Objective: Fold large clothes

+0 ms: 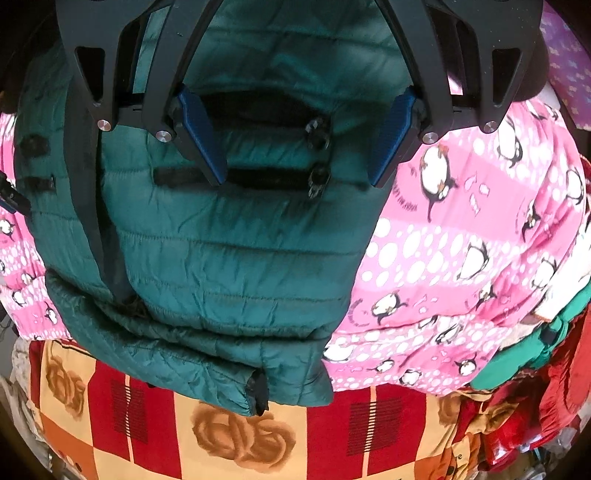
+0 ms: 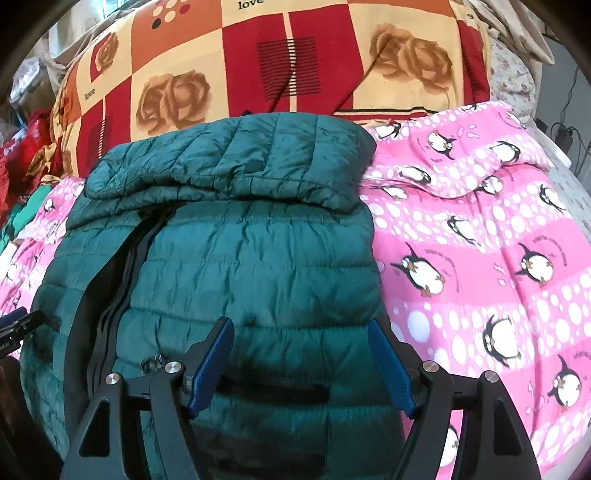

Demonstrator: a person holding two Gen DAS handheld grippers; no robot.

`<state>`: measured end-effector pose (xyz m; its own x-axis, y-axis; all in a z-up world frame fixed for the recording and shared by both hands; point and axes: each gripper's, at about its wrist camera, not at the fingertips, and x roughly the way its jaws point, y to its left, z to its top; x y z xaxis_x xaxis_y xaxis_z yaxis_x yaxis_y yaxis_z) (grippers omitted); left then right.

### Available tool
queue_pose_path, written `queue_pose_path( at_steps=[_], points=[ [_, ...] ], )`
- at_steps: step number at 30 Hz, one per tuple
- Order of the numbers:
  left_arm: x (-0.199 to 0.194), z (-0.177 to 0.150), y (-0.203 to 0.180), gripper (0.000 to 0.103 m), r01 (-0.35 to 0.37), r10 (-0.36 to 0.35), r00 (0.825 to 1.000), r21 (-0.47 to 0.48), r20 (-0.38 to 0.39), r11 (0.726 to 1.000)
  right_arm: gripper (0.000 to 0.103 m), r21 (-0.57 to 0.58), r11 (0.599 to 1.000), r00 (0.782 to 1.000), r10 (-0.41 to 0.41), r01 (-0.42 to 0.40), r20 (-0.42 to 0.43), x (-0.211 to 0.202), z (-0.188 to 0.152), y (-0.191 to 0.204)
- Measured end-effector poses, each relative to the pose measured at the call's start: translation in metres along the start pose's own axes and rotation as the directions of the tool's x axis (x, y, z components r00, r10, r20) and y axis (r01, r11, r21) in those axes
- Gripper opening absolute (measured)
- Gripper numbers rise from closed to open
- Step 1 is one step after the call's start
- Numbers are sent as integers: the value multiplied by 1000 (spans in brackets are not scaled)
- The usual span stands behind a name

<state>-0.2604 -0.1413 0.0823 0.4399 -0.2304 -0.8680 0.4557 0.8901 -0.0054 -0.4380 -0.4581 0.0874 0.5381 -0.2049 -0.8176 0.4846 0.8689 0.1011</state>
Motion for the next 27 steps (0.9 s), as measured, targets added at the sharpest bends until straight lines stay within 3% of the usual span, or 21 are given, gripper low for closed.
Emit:
queue_pose_path(
  at_steps=[13,27],
  points=[
    [-17,-39,22,79,-29,29,1000,-19,-11,999,73,0,999,999,41,-41,-26,-33,-43,3],
    [-26,-70,49,79,-7,3,999,-76,-54,997,73,24,998,994,64,-62,-92,-39,-95,-4]
  ],
)
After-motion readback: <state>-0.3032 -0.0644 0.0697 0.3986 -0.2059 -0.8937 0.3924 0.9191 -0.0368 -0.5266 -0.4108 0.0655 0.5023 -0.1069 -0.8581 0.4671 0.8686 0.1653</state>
